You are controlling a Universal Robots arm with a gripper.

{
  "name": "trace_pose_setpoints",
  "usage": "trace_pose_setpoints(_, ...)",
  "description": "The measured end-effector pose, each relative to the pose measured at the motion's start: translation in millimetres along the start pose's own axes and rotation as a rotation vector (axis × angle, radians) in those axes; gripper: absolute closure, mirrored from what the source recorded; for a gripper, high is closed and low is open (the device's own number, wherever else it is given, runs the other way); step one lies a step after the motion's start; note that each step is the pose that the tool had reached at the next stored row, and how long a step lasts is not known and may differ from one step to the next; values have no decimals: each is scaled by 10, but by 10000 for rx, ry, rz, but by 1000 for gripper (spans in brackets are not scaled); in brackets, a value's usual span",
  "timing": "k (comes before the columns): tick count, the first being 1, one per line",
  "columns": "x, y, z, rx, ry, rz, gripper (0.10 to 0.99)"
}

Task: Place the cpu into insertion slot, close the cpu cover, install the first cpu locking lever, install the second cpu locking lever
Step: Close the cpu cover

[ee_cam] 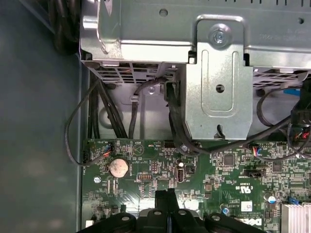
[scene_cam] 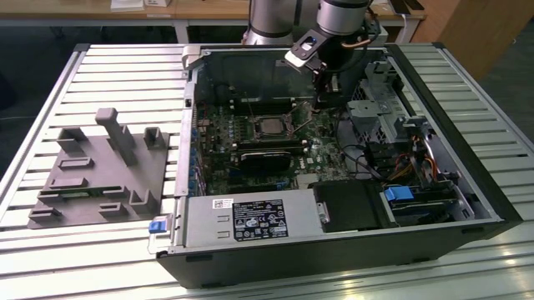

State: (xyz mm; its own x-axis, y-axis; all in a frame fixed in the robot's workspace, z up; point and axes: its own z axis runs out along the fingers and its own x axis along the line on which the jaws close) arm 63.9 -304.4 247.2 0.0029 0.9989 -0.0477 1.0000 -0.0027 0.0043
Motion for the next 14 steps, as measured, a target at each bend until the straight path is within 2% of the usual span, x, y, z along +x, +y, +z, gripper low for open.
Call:
trace_pose_setpoints(6,2,-7,27,28,-9,-4,980)
trace_pose_setpoints(14,2,-71,30,29,-8,-3,980)
